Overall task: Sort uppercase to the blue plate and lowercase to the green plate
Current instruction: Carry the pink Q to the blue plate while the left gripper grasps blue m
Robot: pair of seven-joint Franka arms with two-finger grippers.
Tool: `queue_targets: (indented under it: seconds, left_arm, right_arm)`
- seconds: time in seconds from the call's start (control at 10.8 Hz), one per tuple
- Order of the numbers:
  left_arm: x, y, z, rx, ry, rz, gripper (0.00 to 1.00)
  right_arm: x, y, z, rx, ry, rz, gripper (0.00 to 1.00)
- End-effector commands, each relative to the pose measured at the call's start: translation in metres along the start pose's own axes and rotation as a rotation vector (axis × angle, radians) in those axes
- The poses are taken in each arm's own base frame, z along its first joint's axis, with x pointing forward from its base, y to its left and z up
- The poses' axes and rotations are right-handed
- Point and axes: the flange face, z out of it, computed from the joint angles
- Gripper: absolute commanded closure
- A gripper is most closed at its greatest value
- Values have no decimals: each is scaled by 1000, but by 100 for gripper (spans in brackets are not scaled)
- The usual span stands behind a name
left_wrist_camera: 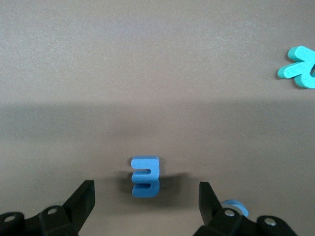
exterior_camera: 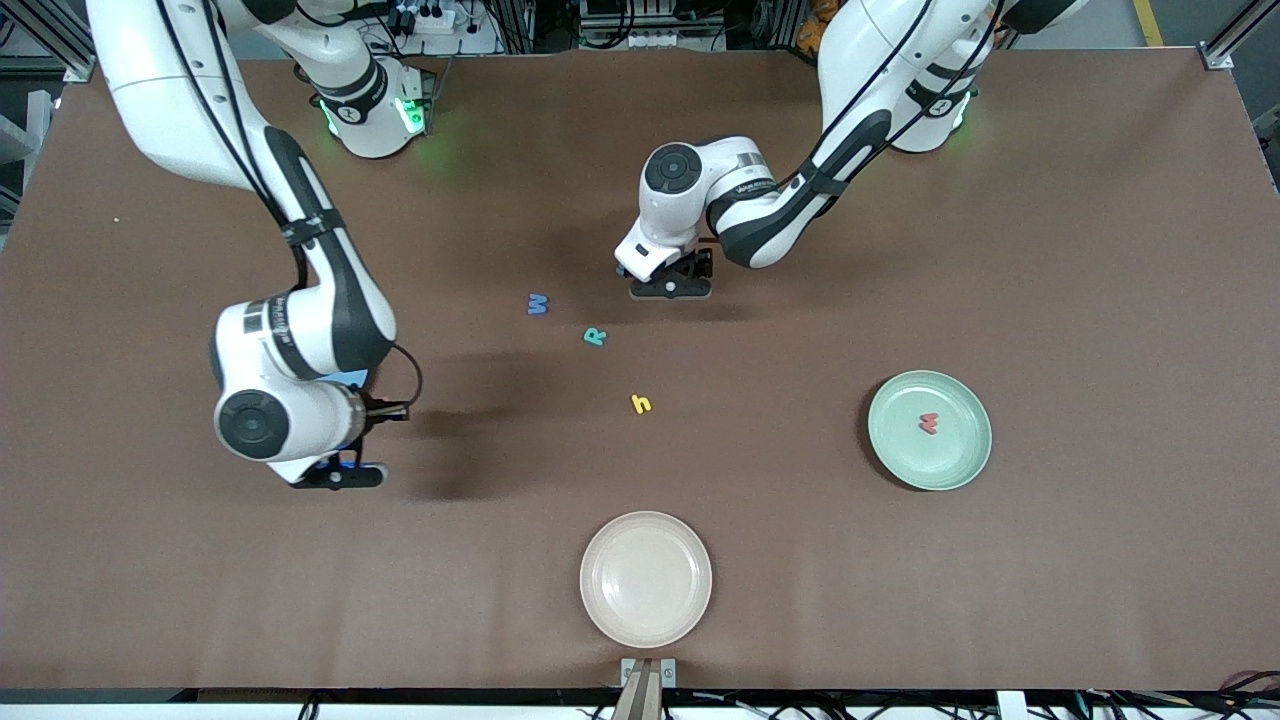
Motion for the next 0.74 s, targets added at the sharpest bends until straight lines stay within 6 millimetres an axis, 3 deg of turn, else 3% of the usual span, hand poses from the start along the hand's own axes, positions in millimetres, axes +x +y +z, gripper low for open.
queue_targets:
  seconds: [0.0,0.19,0.37,0.56,0.65]
  left_arm:
    - [3,0,4,10,20,-15,10]
    - [3,-1,10,19,25,1,11]
    - [3,-1,16,28,37,-8,14]
    - [0,2,16,27,39,-2,19]
    - [0,2,16,27,39,-5,26]
  right_arm:
    - [-17,43,17,-42,-44,-73,76]
    - [-20,87,31,-42,-72,-120,76]
    - [-31,117,61,-31,-125,-132,74]
    - [-41,134,85,-21,-159,-126,72]
    - [-47,140,101,-20,-171,-137,71]
